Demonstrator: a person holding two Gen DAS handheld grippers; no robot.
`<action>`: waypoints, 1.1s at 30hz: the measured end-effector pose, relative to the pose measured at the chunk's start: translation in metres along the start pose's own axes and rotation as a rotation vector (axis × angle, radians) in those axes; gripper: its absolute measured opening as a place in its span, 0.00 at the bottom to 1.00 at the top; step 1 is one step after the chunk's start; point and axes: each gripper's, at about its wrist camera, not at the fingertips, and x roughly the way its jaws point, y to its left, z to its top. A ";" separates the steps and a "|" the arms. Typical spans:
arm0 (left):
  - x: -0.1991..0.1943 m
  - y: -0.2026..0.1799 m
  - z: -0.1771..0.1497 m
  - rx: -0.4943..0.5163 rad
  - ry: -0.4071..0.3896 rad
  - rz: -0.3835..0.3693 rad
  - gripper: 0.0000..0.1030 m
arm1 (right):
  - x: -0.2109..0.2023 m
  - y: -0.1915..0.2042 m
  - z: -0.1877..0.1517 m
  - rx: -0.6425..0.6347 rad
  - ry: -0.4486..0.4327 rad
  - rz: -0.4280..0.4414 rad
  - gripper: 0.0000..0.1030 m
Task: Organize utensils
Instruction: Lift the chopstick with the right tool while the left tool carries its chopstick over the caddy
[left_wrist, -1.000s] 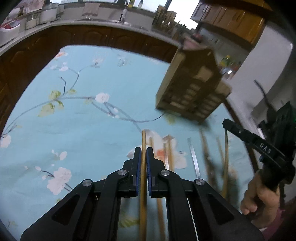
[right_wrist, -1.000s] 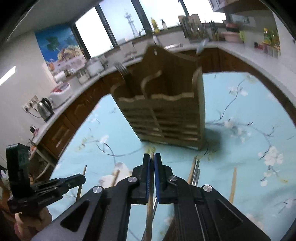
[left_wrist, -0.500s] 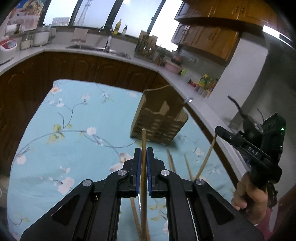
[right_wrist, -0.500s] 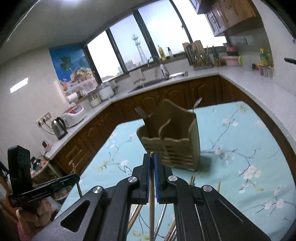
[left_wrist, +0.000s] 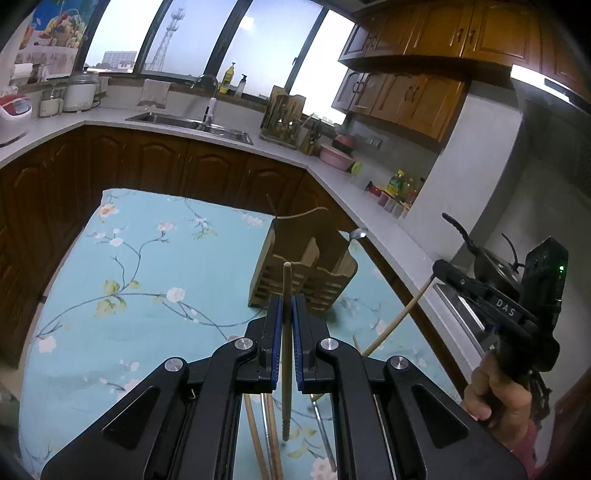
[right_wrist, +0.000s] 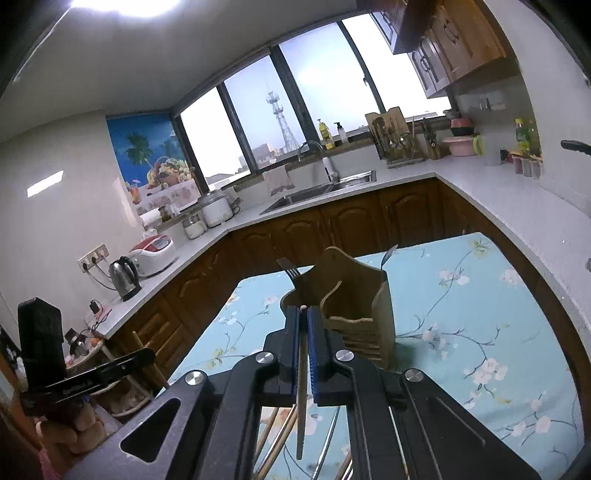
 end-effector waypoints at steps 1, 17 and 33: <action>0.000 -0.001 0.001 0.001 -0.004 -0.001 0.04 | 0.000 -0.001 0.001 -0.001 -0.004 -0.001 0.04; 0.013 -0.027 0.090 0.070 -0.257 0.041 0.04 | -0.005 -0.007 0.072 -0.041 -0.191 -0.069 0.04; 0.115 -0.007 0.122 -0.064 -0.358 0.110 0.04 | 0.054 -0.047 0.101 -0.009 -0.292 -0.166 0.04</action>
